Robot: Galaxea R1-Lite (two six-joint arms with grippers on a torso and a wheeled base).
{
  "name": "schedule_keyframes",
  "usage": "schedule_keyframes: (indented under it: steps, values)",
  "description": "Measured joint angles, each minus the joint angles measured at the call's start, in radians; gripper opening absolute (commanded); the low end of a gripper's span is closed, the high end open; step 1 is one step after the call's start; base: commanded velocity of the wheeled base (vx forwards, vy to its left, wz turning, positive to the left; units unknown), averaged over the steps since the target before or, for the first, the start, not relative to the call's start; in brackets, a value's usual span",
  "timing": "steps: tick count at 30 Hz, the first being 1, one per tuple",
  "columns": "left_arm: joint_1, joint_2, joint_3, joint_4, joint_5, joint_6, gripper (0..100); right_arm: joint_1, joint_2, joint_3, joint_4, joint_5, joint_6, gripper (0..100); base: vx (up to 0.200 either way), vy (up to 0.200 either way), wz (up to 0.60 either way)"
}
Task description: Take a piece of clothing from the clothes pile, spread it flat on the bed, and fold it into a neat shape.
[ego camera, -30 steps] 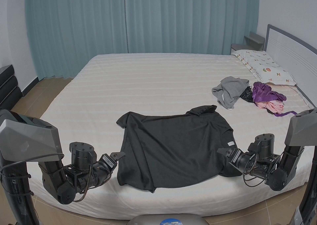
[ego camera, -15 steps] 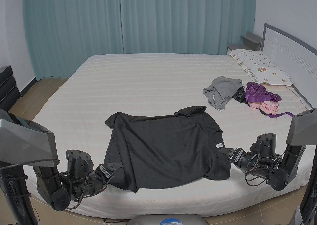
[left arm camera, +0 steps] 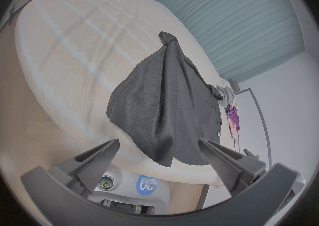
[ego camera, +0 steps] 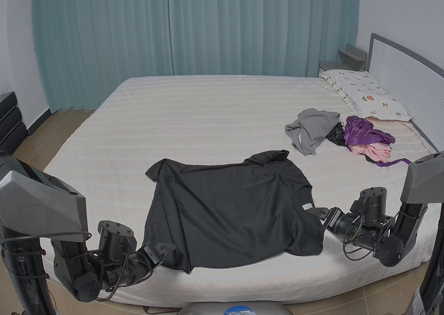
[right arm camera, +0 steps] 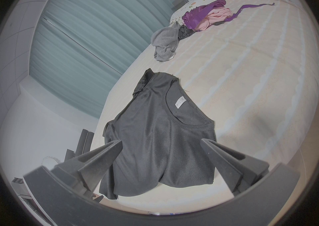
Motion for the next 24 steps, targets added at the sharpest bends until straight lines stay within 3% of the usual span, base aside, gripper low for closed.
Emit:
schedule_keyframes:
  steps: [8,9,24]
  values:
    - [-0.004,0.066,-0.028,-0.01,0.13,0.105,100,-0.001,0.005,0.008,0.002,0.001,0.0,100,0.0,0.0,0.0]
    - [-0.001,0.081,-0.039,-0.012,0.142,0.112,0,-0.002,0.006,0.015,0.003,0.006,-0.001,100,0.0,0.0,0.0]
    - [0.097,0.073,-0.046,0.005,0.154,0.167,0,-0.04,0.06,0.035,0.016,0.036,-0.079,100,0.0,0.0,0.0]
